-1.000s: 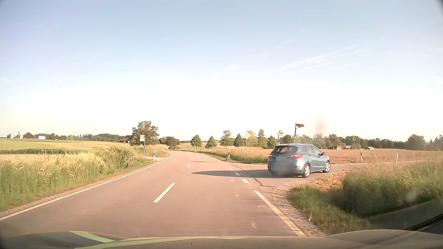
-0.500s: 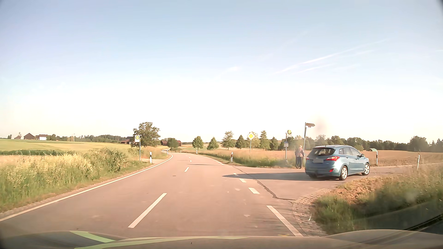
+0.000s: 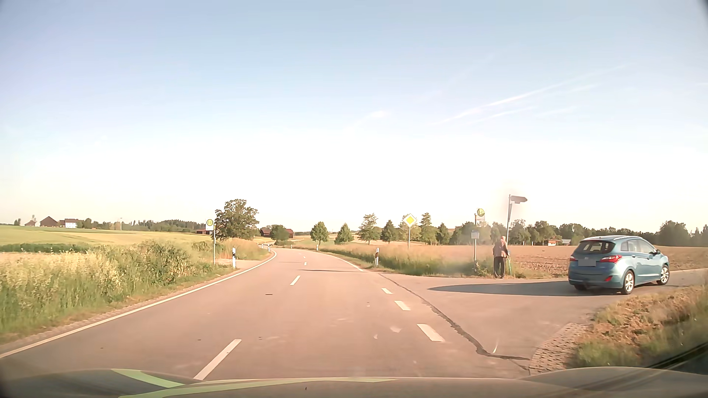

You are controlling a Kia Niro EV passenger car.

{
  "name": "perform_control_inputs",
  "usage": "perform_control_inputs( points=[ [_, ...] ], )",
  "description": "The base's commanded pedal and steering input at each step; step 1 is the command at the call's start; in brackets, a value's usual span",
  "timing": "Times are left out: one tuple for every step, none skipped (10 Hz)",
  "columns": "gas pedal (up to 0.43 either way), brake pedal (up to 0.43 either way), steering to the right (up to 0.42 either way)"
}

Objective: Follow the waypoints while adhering to traffic rules and regulations

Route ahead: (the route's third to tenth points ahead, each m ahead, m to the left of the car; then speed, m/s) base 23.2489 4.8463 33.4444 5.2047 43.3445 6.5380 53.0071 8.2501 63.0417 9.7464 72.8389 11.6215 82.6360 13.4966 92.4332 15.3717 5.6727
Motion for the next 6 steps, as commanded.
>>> perform_control_inputs(
  points=[
    [0.228, 0.000, -0.021],
    [0.228, 0.000, -0.021],
    [0.228, 0.000, -0.021],
    [0.228, 0.000, -0.021],
    [0.228, 0.000, -0.021],
    [0.228, 0.000, -0.021]
  ],
)
